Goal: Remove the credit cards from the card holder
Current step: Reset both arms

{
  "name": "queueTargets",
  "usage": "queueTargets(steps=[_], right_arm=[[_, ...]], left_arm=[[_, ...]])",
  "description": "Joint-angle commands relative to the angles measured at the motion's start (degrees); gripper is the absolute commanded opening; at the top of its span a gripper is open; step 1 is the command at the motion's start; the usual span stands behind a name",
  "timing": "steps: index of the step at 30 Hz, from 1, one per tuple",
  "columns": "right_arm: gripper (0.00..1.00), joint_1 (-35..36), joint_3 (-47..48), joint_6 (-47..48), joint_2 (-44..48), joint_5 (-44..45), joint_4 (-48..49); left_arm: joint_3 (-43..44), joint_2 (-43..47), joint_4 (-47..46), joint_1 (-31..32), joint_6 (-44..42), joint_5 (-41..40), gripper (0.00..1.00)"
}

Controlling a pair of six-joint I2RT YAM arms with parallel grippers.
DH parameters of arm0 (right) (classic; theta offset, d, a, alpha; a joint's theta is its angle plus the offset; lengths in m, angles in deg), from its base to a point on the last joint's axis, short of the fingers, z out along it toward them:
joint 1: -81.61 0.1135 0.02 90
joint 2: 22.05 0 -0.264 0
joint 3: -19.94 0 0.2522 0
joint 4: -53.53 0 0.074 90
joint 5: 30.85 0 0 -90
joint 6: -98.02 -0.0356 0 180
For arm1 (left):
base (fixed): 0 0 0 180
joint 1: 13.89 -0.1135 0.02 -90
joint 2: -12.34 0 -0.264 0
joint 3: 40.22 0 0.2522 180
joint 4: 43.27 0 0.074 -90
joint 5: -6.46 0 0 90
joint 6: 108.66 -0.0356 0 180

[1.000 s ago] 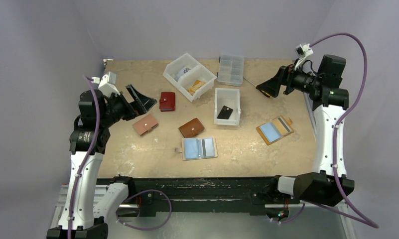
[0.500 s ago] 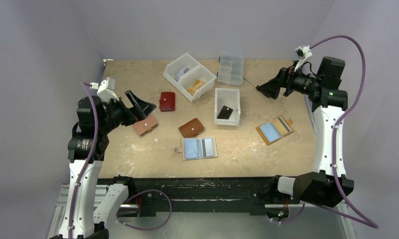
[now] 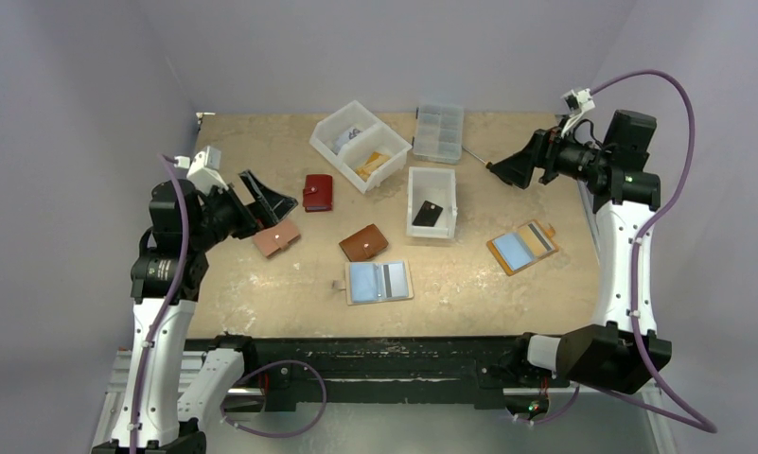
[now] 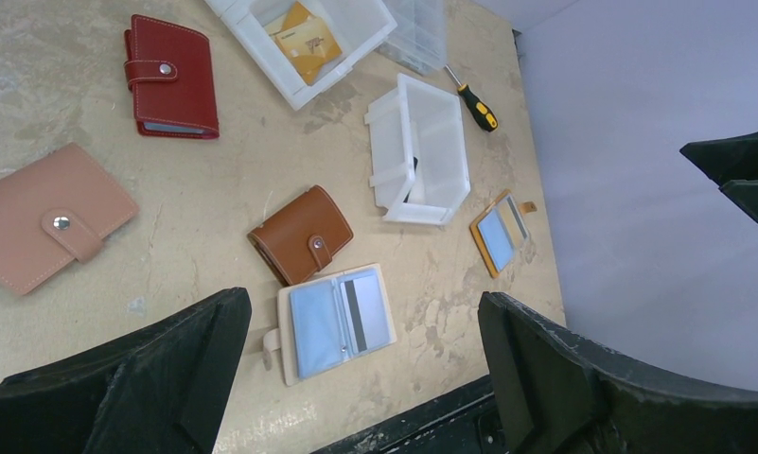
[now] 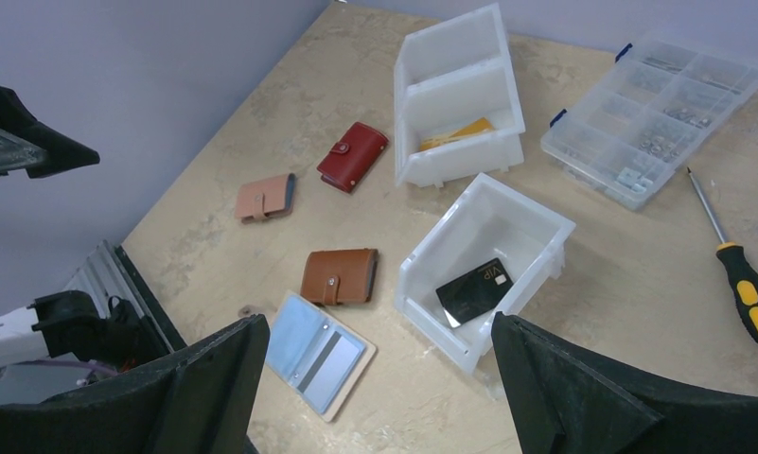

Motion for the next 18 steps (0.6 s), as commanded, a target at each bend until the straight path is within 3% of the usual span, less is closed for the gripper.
queueTargets(steps=[1, 18], right_arm=[[0.99, -0.6, -0.1, -0.7, 0.9, 0.2, 1.4], [0.99, -3.2, -1.5, -1.1, 1.0, -0.2, 1.9]], left_arm=[[-0.1, -0.4, -1.6, -0.2, -0.7, 0.5, 0.99], [-2.1, -3.5, -5.0, -0.2, -1.0, 2.0, 0.99]])
